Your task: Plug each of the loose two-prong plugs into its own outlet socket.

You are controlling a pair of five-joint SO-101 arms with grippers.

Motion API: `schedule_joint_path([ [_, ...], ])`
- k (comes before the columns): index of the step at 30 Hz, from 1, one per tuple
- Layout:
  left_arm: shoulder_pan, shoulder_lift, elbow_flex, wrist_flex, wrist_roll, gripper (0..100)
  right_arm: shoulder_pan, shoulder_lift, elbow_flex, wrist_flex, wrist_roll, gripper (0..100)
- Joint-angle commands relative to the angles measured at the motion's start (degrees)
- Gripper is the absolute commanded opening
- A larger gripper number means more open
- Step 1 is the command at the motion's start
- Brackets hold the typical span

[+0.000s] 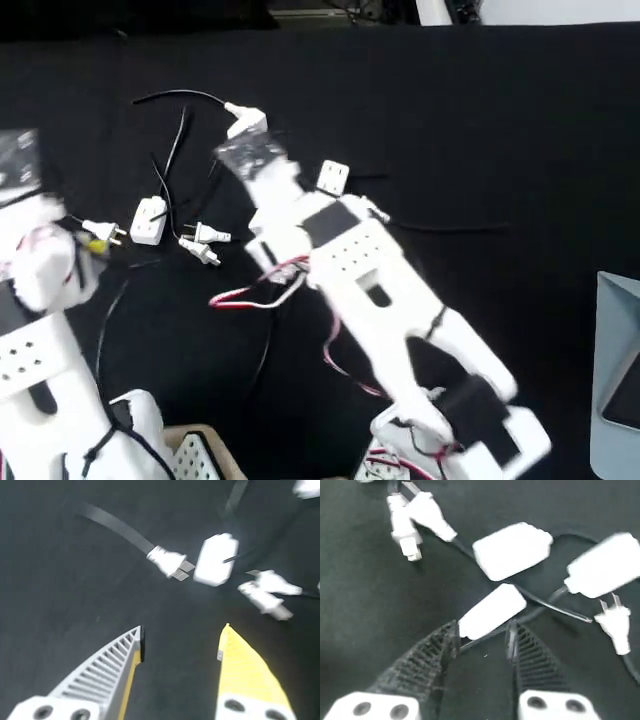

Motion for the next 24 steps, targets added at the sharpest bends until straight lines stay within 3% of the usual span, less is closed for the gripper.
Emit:
schedule_joint_path([
  [1, -10.5, -4.1, 9.8, -6.3, 0.5, 25, -3.9, 6.8, -10.5, 4.1, 2.6, 16.5],
  [7, -12.6, -8.5, 23.0, -13.8, 1.0, 25, -8.5, 22.2, -23.9, 8.3, 3.6, 24.5],
  [17, -12.6, -17.2, 39.5, -23.7, 9.1, 25, -10.6, 41.5, -44.3, 8.6, 6.0, 21.9],
  [24, -12.3, -23.7, 45.3, -24.8, 9.8, 25, -10.7, 48.4, -52.3, 9.0, 6.1, 19.1],
])
